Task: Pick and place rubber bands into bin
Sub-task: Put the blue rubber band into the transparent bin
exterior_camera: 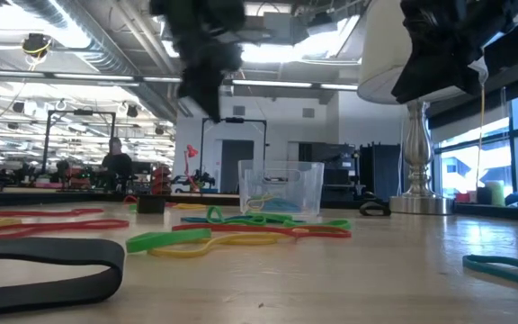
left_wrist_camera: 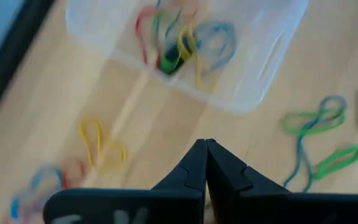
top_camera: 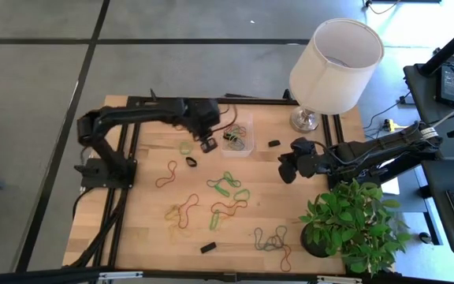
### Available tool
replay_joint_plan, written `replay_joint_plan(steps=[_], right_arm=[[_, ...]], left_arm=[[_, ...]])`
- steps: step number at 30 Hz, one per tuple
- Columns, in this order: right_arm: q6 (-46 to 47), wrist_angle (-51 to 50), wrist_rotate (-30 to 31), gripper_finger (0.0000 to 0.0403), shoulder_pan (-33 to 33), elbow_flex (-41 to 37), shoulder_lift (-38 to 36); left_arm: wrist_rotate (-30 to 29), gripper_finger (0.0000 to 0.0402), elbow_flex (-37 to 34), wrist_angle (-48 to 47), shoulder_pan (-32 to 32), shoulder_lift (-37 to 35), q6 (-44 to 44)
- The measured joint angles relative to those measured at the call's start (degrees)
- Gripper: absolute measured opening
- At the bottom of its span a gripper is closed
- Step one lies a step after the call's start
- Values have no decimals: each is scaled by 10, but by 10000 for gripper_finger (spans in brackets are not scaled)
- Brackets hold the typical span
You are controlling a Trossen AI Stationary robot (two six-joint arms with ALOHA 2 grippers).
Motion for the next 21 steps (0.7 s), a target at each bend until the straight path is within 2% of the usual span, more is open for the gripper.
replay_joint_plan(steps=[3,6,9,12,15,21], right_arm=[[-47,0,-1,83,0,0,0],[-86,0,-2,83,0,0,0],[-126,6,-35,73,-17,0,8],[-167,15,-96,44,-53,0,34],[-207,31,-184,9,-96,0,80],[-250,87,-338,4,-139,3,207]], left_arm=[[-21,3,-106,65,-21,-48,-74],[-44,1,-193,84,-38,-89,-135],[-54,2,-260,99,-62,-131,-181],[-76,2,-313,122,-92,-174,-201],[-102,2,-347,144,-117,-216,-203],[-112,2,-358,137,-145,-281,-163]])
